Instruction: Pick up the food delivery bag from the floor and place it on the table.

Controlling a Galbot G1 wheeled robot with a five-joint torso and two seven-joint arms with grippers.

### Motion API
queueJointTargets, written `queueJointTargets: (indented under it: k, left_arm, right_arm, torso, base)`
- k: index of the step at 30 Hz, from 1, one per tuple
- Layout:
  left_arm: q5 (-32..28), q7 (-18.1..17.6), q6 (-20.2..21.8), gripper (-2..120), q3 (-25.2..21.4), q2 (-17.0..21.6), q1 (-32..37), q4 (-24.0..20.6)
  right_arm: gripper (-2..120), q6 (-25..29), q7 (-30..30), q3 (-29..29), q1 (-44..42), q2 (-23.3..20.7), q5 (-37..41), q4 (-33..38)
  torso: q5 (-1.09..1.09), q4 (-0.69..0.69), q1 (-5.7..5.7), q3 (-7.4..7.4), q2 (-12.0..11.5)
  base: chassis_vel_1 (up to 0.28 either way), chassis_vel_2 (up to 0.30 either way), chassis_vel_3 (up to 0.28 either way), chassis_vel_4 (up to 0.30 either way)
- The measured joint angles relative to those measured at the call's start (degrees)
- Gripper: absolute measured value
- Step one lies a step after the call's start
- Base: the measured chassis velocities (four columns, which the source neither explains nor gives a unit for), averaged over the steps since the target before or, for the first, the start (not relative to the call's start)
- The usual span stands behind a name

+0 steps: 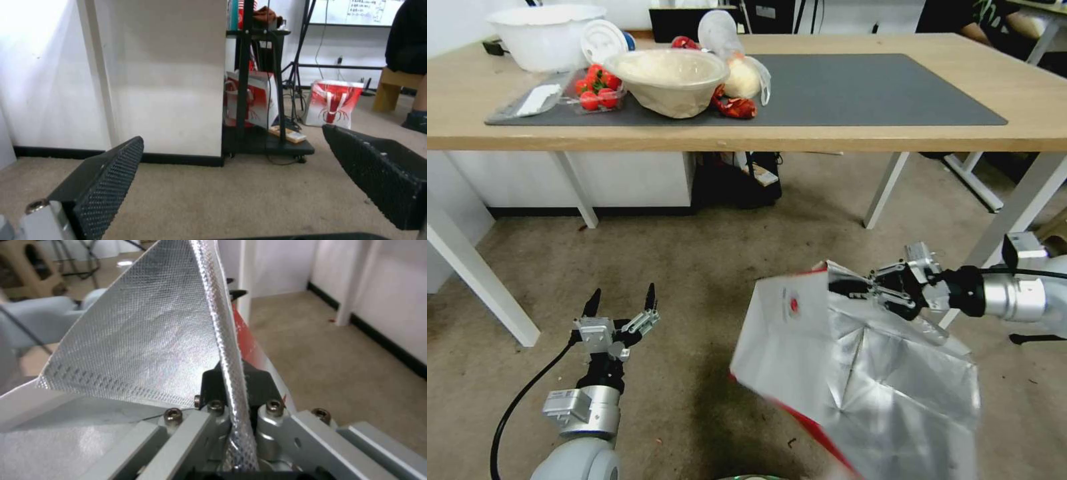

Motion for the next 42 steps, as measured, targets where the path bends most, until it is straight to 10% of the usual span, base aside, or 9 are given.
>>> queueJointTargets:
  k: [30, 42]
  left_arm:
    - [-0.4, 1.7, -1.7, 100, -0.5, 0.2, -0.9, 1.1]
    - [-0.5, 2.0, -1.9, 100, -0.7, 0.3, -0.6, 1.0]
  right_arm:
    - [0, -2.6, -3.8, 0.7, -0.4, -3.3, 3.3, 0.0]
    - [0, -2.9, -2.9, 0.6, -0.7, -3.3, 3.2, 0.5]
  torso:
    - [0.00, 0.00, 0.05, 0.04, 0.1]
    - [-0.01, 0.00, 0.18, 3.57, 3.8]
  base:
    - [0.000, 0.000, 0.000, 0.000]
    - [0.000, 0.000, 0.000, 0.000]
